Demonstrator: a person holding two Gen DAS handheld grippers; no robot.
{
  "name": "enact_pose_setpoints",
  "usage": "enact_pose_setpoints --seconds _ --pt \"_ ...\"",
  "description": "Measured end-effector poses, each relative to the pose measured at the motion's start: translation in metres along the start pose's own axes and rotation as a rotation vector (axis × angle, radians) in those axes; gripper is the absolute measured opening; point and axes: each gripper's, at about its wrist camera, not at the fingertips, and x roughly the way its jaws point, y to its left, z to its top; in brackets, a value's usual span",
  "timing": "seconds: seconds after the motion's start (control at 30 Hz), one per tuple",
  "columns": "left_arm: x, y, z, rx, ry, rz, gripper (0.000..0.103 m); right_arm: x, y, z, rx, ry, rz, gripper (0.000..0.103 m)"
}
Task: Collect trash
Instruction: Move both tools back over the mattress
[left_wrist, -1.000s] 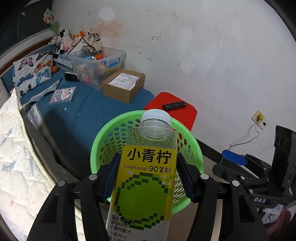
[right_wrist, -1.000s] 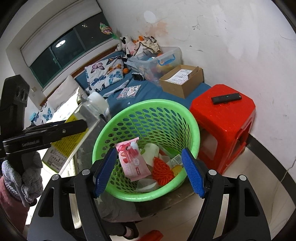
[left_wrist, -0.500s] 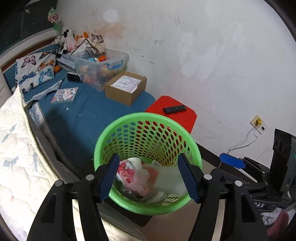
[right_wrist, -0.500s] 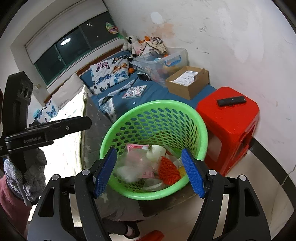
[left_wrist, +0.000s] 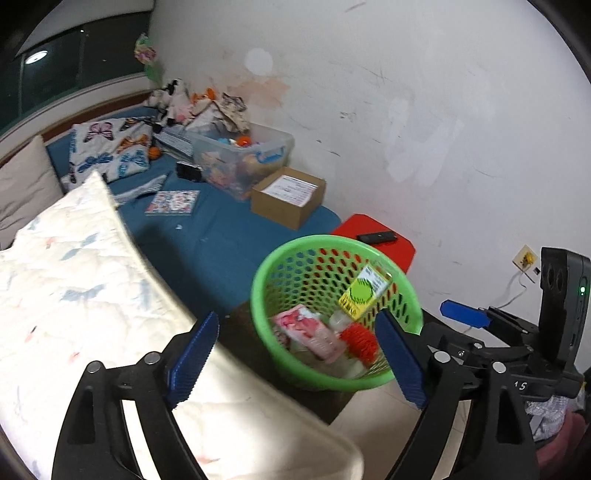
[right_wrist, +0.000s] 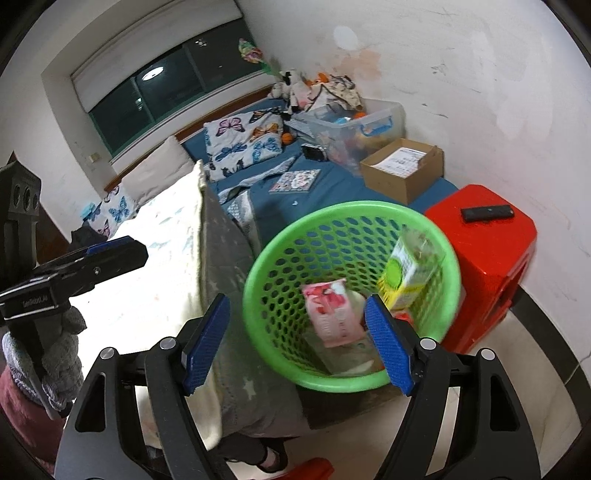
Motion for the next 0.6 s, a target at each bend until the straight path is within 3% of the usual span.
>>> enact_pose_setpoints --seconds 0.23,0.6 --pt "-0.034 0.030 -0.021 -0.061 -0.039 0.097 0.093 0.003 0.032 -0.001 -0.062 0.003 0.012 0.079" --pt "-0.091 0.082 -0.063 -0.184 -0.092 0.231 0.095 0.011 0.085 -0.004 -0.139 0.022 0.062 0.082"
